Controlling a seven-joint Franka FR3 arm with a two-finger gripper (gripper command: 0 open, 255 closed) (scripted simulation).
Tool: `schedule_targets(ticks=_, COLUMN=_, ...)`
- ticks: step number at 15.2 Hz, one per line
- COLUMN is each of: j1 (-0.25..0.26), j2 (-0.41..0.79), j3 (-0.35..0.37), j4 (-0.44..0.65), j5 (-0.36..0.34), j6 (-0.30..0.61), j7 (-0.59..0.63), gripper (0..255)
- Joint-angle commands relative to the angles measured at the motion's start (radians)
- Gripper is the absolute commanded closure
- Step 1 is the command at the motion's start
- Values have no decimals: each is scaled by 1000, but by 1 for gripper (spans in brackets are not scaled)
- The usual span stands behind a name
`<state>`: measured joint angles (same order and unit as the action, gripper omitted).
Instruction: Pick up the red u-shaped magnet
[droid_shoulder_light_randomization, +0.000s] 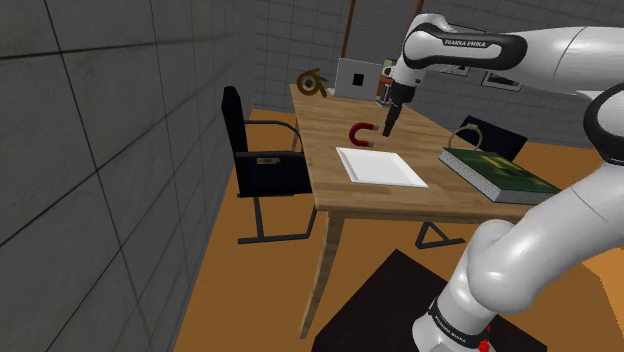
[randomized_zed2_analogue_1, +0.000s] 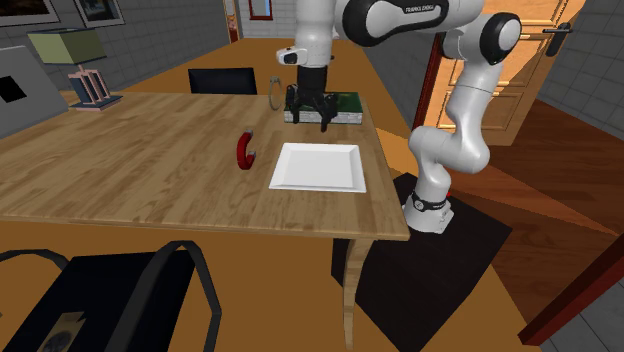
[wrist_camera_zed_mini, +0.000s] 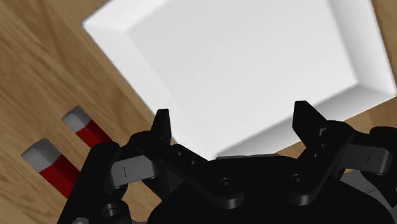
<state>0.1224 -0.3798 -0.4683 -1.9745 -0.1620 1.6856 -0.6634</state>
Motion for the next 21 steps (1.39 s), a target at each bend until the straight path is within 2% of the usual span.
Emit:
schedule_targets(ticks=1, j1=14, j2=81, j3=-59, j4=65, j5=20, j6=9, j7=-128, gripper=0)
schedule_targets(ticks=5, j1=31, j2=275, j3=-155, j4=231, j5=109, j6=3, j7=-368, gripper=0)
schedule_targets(ticks=8, j1=7, j2=444, j3=-201, j4=381, j5=207, j6=-23, j7=-550, gripper=0)
schedule_targets(ticks=11, j1=-57, j2=621, j3=-211, j4=560, j5=312, j6=-74, j7=-715, gripper=0)
schedule_targets(ticks=14, j1=-150, j2=791, j3=-186, j4=769, j5=400, j6=-146, j7=-841, gripper=0)
schedule_targets(ticks=21, j1=-123, j2=763, j3=-182, j4=635, j5=384, j6=-36, j7=-840, gripper=0)
